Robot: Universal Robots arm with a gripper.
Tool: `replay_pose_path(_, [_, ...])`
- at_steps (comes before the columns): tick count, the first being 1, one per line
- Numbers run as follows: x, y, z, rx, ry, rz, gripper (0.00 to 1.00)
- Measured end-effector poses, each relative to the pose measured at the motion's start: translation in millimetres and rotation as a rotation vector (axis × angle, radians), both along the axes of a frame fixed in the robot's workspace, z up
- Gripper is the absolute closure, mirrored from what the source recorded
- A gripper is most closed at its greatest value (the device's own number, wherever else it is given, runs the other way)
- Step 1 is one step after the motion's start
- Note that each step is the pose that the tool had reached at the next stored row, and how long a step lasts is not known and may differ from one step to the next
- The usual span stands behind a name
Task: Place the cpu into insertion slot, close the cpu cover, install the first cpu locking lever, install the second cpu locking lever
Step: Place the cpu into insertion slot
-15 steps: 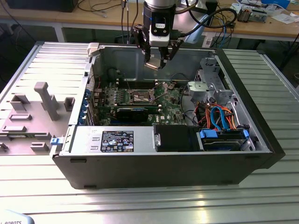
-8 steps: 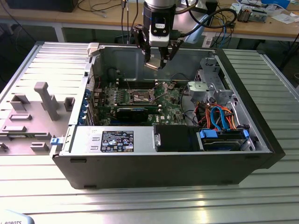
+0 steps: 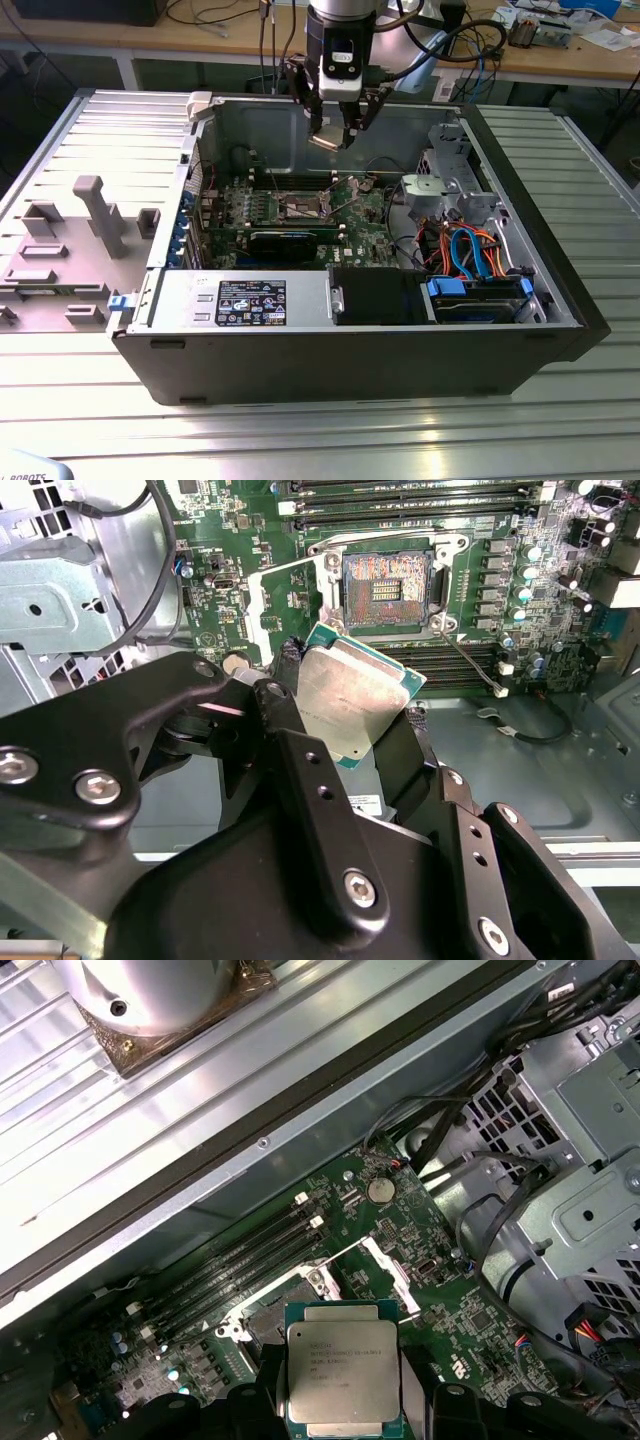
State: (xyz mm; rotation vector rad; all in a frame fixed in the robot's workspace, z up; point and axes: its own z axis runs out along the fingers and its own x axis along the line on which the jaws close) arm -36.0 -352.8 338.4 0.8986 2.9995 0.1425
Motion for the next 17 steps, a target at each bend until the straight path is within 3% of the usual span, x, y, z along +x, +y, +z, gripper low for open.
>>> replay_pose_path(17, [0.0,0.0,-1.3,0.0,0.0,-0.015,0.46])
